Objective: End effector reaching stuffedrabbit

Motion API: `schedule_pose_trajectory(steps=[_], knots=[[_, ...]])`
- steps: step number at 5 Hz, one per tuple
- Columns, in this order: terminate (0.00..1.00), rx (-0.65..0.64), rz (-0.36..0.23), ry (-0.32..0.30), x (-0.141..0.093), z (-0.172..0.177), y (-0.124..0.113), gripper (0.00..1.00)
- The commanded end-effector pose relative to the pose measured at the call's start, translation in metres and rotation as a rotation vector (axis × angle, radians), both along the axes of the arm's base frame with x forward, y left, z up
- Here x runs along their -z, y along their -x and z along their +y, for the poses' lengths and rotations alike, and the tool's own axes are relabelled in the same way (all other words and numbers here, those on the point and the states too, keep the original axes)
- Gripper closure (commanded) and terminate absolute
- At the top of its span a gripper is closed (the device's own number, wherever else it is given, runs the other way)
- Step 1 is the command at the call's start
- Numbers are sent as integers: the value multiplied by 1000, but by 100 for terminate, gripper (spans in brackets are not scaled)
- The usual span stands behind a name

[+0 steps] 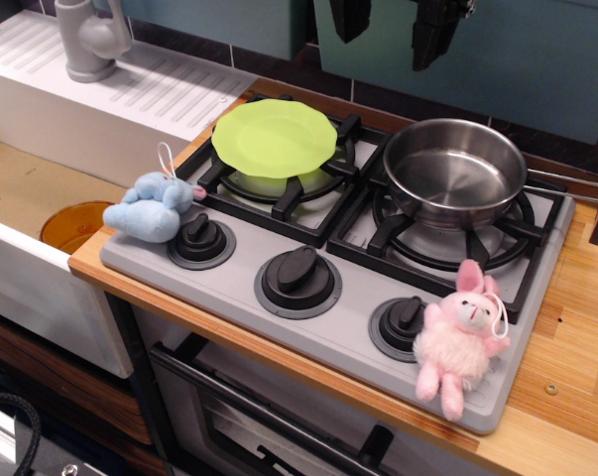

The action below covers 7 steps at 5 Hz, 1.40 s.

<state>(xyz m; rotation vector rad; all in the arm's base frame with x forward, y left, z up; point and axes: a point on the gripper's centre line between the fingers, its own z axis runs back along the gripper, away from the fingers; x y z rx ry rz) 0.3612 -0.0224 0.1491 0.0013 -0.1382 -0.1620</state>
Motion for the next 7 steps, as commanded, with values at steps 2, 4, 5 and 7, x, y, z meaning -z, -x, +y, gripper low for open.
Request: schedule_pose_trajectory(steps=[2,4,5,7], knots=[[0,-144,-18,-14,-1,-46,50,0],[0,-251,-64,-61,0,-97,94,0],[0,-270,-114,-67,18,-115,100,0],[0,-298,-220,-48,66,-139,91,0]])
